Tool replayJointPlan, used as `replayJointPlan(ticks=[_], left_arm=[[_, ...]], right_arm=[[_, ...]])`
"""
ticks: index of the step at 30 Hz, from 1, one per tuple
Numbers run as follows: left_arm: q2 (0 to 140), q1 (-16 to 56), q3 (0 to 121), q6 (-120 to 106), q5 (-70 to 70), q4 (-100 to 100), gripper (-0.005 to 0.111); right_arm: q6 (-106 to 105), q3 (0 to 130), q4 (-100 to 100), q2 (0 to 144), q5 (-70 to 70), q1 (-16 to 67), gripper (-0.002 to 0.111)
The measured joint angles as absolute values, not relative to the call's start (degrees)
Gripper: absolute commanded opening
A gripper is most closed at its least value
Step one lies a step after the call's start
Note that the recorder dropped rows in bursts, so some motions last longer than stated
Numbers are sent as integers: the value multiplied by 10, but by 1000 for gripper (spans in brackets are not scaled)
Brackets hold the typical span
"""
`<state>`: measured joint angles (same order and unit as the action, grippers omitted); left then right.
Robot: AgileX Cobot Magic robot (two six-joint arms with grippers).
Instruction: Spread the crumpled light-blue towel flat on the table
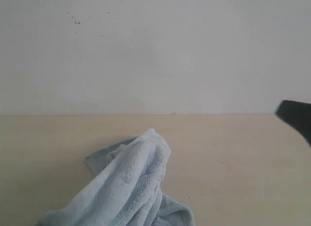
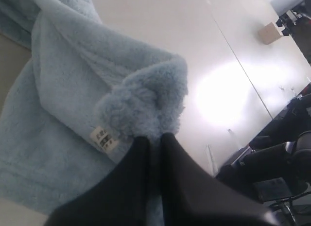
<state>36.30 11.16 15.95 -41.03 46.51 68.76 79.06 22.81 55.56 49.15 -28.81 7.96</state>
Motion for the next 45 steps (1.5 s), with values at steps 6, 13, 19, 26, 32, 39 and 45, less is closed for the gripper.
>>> replayJointPlan(ticks=[6, 13, 19, 26, 32, 39, 45], left_arm=[[363, 112, 129, -449, 475, 691, 4], [363, 112, 95, -504, 527, 732, 4], [363, 112, 71, -575, 608, 797, 4], [363, 112, 66, -591, 666, 807, 4], [363, 112, 66, -607, 688, 811, 4], [363, 112, 66, -615, 692, 811, 4], [363, 112, 66, -622, 693, 811, 4]], right_arm=[[872, 355, 683, 716, -369, 81, 6], [877, 491, 694, 873, -399, 99, 67], [877, 606, 739, 968, -350, 190, 64], [948, 707, 832, 1068, -282, 253, 64], [1057, 752, 938, 1139, -278, 257, 64], [1099, 760, 980, 1187, -279, 257, 64], [1101, 762, 982, 1204, -279, 257, 56]])
